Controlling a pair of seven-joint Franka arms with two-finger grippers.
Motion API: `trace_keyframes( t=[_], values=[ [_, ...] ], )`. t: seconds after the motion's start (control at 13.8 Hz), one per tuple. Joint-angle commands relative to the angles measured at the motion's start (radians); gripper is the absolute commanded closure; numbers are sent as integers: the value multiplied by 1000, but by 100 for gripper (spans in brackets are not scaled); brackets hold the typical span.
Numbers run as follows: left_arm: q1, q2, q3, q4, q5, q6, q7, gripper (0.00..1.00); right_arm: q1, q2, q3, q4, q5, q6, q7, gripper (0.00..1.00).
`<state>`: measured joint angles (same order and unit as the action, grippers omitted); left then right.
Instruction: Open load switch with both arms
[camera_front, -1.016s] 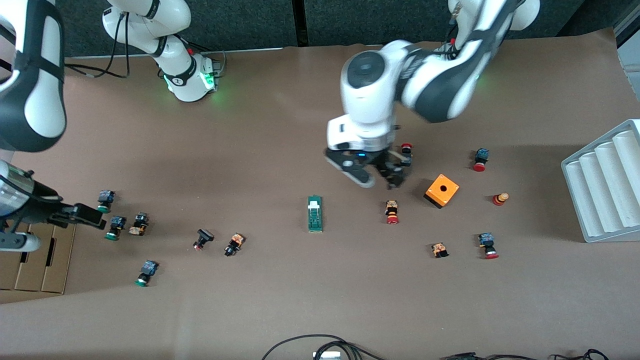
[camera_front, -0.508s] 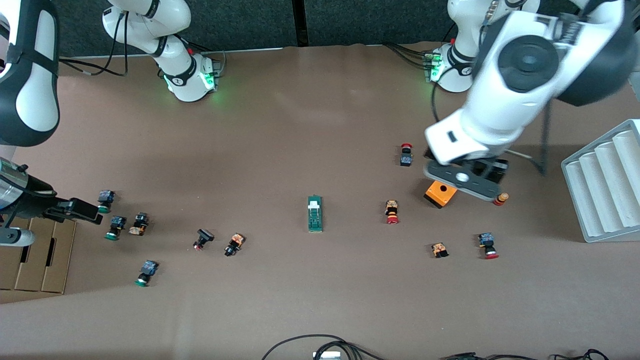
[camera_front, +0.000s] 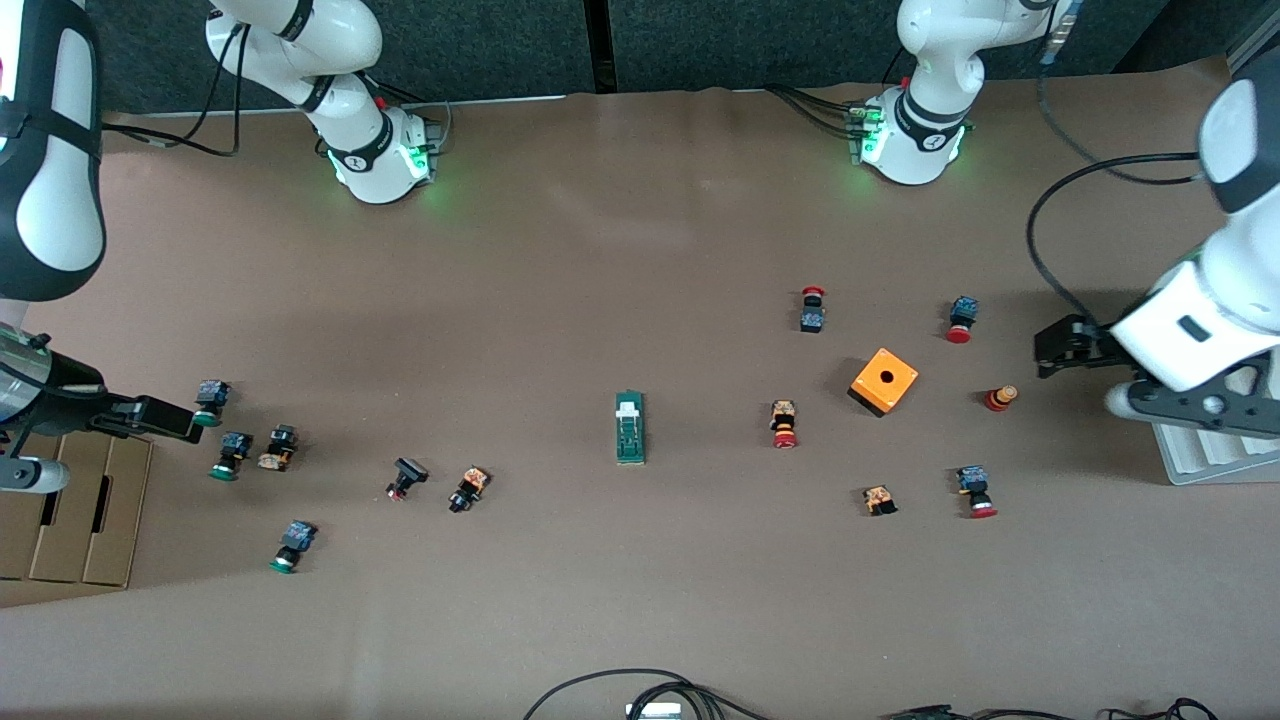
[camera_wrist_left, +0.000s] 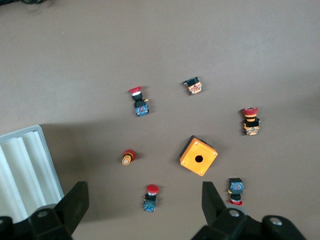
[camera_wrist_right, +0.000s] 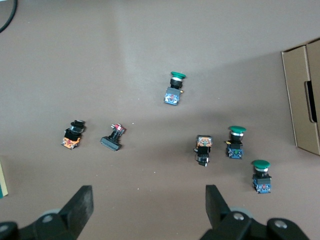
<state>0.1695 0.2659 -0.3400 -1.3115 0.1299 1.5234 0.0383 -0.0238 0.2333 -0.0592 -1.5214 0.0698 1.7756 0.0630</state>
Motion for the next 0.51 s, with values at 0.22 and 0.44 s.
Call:
trace_keyframes(
  t=[0.22,0.44],
  values=[
    [-9,-45,95,-18,-59,-26,57,0,-30,-45,44,15,-22,-70,80,0],
    [-185,-170,346,-203,-150,87,66,0,-31,-69,42,17,-24,-88,75,0]
  ],
)
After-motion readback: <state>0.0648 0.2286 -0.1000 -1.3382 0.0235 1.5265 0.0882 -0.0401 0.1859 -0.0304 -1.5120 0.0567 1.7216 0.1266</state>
